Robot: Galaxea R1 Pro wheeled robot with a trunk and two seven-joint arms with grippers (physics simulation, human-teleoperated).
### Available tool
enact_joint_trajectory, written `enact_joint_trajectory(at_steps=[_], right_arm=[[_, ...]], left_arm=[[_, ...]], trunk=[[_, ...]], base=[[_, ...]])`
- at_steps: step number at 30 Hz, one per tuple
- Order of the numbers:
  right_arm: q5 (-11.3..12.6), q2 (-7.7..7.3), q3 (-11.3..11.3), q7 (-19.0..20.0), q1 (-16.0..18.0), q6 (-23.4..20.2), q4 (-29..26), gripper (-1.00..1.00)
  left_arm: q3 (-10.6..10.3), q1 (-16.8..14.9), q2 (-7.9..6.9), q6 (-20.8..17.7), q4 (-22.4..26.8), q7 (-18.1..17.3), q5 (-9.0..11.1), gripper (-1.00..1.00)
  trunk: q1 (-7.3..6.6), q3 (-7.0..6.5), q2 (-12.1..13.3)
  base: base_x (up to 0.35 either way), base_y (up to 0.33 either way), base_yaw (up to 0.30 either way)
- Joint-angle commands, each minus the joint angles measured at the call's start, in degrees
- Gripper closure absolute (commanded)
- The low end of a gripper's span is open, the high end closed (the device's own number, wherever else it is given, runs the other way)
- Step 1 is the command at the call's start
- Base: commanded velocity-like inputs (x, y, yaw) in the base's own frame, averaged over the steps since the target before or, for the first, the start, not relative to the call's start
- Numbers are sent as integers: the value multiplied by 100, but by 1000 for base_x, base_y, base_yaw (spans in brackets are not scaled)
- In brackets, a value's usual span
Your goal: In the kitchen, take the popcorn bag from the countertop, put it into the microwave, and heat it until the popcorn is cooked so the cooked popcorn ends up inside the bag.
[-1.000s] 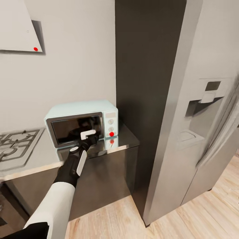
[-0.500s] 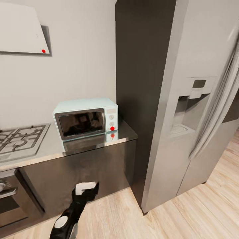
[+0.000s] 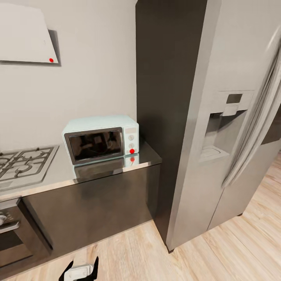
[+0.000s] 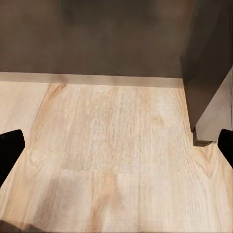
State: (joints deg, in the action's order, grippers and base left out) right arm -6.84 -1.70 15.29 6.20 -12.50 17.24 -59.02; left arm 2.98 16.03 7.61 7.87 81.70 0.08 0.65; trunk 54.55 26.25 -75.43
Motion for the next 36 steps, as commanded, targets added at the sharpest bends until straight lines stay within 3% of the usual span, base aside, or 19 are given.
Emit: enact_joint_trajectory(at_steps=[1,3,6,7,8,10,13,14,15,16,17,18,22,25,28,29,36], right_arm=[[-44,0,-4,-3,11,-25,-147,-100],[-40,8,-19,-14,51,-545,-1001,-100],[-45,22,-4,-28,403,-2085,-2321,-100],[-45,95,7,-34,645,-2753,-2752,-100],[-46,261,18,-33,1078,-3328,-2961,-100],[-22,527,25,-23,2173,-4202,-2876,-100],[4,711,25,-36,3235,-5018,-2686,-100],[-4,921,26,-47,3786,-5239,-2377,-100],[-7,1066,26,-79,4236,-5321,-1897,-100],[5,1136,23,-119,4571,-5342,-1486,-100],[40,1169,20,-183,5111,-5325,-736,-100],[212,1169,19,-225,5677,-5195,140,-100],[1079,1169,25,-418,6902,-4414,2282,-100],[1233,1169,41,-517,7209,-4080,2845,-100],[1273,1169,44,-530,7255,-4014,2917,-100],[1279,1169,44,-531,7257,-3987,2919,100],[1298,1169,44,-540,7262,-3621,2969,100]], left_arm=[[3,6,3,12,-4,1,6,-100],[20,-15,3,13,-49,1,9,-100],[25,-40,5,13,-208,1,10,-100],[26,-46,8,13,-277,9,12,-100],[37,-45,12,13,-324,28,13,-100],[154,-28,12,13,-361,44,20,-100],[232,-5,16,13,-372,43,24,-100],[249,-8,19,13,-376,44,24,-100],[261,-21,20,13,-395,44,24,-100],[265,-30,20,13,-418,45,23,-100],[269,-37,21,13,-439,45,23,-100],[269,-38,21,13,-450,45,23,-100],[256,6,19,13,-461,15,23,-100],[250,28,13,13,-462,4,16,-100],[260,31,2,13,-462,1,14,-100],[261,31,-1,13,-462,1,14,-100],[264,32,-5,13,-462,-16,14,-100]], trunk=[[1,4,-3],[1,4,-3],[1,4,-3],[1,4,-3],[1,4,-3],[1,4,-3],[1,4,-3],[1,4,-3],[1,4,-3],[1,4,-3],[1,4,-3],[1,4,-3],[1,4,-3],[1,4,-3],[1,4,-3],[1,4,-3],[1,4,-3]], base=[[0,0,0],[0,0,0],[0,0,0],[0,0,0],[0,0,0],[0,0,0],[0,0,0],[0,0,0],[0,0,0],[0,0,0],[0,0,0],[0,0,0],[0,0,0],[0,19,0],[0,224,0],[0,318,0],[0,341,0]])
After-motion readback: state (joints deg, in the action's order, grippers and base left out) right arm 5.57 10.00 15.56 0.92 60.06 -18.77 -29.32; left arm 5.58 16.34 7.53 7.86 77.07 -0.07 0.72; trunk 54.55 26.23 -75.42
